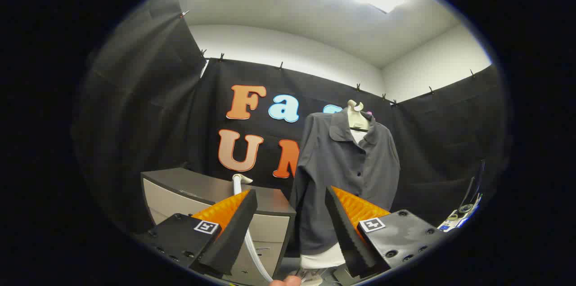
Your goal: Iron the clothes twice with a garment steamer, once on the left side and once on the right side.
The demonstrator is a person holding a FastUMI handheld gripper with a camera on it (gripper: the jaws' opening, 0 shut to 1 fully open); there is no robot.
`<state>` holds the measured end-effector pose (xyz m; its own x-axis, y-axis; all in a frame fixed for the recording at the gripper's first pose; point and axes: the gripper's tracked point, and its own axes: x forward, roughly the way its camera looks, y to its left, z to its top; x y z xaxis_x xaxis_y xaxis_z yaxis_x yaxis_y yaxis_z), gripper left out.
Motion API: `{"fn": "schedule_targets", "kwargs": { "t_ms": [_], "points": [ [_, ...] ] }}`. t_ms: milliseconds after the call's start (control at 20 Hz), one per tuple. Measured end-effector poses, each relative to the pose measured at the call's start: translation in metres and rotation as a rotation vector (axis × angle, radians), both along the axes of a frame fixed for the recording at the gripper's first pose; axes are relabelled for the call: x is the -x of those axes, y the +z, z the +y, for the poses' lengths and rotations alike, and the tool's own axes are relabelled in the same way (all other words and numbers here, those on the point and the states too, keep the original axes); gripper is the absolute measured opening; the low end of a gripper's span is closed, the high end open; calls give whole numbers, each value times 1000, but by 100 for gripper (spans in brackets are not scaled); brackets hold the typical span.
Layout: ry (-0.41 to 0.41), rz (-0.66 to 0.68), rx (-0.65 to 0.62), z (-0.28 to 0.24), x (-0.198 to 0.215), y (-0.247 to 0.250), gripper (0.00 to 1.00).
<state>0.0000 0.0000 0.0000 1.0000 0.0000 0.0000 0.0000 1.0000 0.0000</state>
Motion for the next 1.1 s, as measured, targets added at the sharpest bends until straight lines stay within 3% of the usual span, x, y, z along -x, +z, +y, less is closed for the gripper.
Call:
{"fn": "schedule_targets", "kwargs": {
  "t_ms": [400, 1100],
  "points": [
    [58, 26, -58, 20, 0, -8, 97],
    [45, 28, -77, 13, -13, -11, 97]
  ]
}}
